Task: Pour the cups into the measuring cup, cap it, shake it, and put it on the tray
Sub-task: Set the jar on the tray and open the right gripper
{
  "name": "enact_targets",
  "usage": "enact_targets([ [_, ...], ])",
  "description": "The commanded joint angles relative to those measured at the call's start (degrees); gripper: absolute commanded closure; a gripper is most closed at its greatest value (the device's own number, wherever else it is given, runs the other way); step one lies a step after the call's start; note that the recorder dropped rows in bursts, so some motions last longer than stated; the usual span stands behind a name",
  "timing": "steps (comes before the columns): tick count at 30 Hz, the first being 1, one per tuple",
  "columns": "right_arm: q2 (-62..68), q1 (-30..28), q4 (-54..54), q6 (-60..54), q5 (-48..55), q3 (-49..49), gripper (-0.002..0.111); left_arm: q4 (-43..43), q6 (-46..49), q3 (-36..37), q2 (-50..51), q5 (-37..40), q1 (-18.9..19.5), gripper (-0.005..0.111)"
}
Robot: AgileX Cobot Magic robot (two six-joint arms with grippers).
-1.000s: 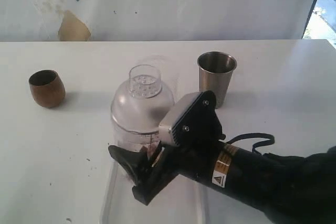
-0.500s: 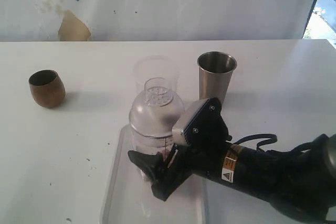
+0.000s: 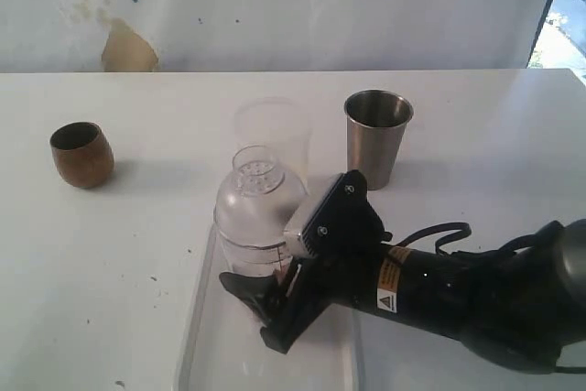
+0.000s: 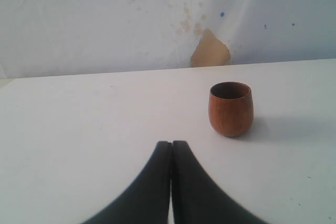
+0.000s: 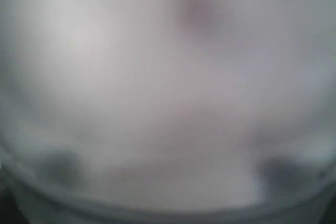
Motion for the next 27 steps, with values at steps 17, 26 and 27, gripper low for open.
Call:
enact_targets([
  [17,-0.3,-0.2,0.9,1.5,-1.1,-0.3,0.02,-0.4,0.0,0.3,-0.3,-0.6,-0.1,0.106],
  [26,-2.4,-0.2,-1.0,1.1,5.0,-0.3,0.005,-0.4,0.0,0.3,-0.3,-0.6,-0.1,0.106],
  [27,-3.3,-0.2,-1.8,1.1,6.4,-0.3,0.005,-0.4,0.0,0.3,-0.3,-0.6,-0.1,0.106],
])
